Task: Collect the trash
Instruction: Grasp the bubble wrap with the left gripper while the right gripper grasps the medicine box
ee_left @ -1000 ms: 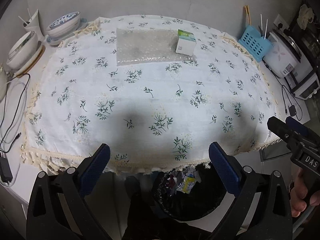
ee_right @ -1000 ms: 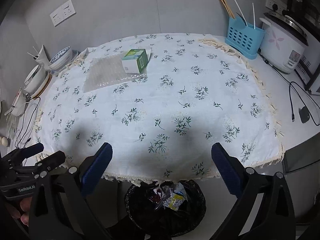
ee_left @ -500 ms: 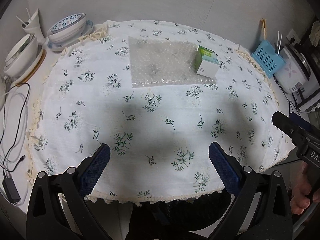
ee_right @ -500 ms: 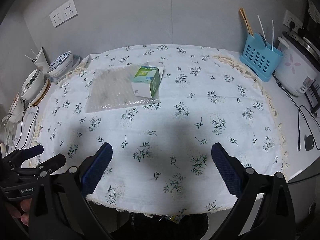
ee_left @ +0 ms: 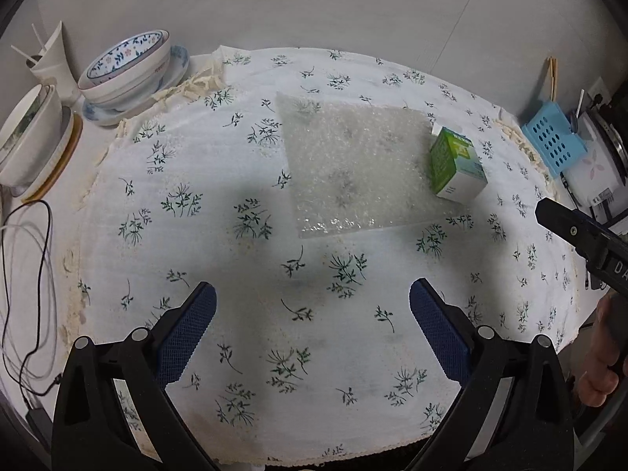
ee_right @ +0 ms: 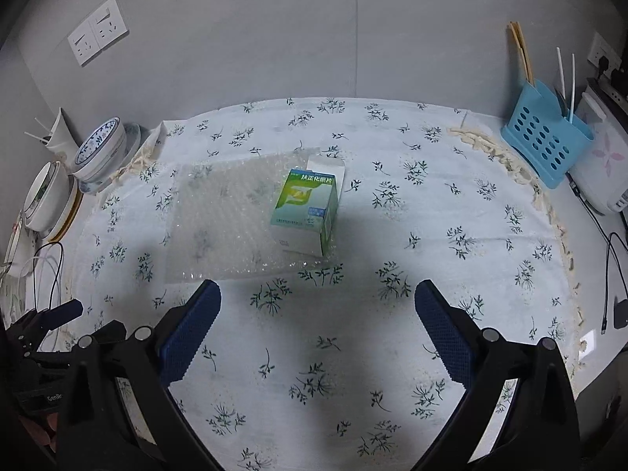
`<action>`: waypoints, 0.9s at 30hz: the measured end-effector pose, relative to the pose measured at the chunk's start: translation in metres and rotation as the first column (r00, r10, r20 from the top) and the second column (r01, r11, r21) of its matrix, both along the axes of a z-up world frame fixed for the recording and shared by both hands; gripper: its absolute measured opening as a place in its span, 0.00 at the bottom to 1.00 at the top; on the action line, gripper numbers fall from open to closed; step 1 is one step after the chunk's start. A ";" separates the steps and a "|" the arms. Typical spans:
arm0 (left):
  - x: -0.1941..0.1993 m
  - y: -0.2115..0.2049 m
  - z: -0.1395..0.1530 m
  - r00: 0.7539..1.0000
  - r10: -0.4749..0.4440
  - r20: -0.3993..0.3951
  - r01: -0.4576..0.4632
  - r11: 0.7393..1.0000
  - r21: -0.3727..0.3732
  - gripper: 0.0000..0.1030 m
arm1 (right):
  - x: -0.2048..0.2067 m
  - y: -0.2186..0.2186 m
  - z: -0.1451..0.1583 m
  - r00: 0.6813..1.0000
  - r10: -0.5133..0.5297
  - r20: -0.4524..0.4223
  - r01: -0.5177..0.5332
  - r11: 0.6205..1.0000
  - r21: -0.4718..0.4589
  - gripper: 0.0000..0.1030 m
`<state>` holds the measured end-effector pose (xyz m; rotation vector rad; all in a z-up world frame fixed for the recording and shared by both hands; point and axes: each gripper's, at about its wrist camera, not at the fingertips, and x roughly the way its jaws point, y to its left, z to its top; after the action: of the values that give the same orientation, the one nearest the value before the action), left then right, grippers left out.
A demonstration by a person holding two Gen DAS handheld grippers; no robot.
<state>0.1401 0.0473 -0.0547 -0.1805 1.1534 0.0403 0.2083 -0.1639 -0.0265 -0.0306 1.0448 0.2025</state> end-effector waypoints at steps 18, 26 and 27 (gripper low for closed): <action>0.087 0.011 -0.050 0.997 -0.009 -0.080 0.009 1.000 0.001 0.93 | 0.094 0.026 -0.080 0.974 -0.119 -0.194 0.117 0.993 -0.022 0.63; 0.110 0.000 -0.066 0.996 -0.014 -0.094 0.014 1.000 0.000 0.93 | 0.079 0.019 -0.076 0.981 -0.113 -0.159 0.110 0.994 -0.026 0.44; 0.112 -0.003 -0.067 0.995 -0.015 -0.096 0.016 1.000 0.002 0.93 | 0.074 0.016 -0.073 0.982 -0.107 -0.155 0.104 0.994 -0.027 0.44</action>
<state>0.2526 0.0444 -0.1217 -0.1688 1.2508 0.0372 0.2825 -0.1475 -0.0999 0.0241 1.2014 0.0999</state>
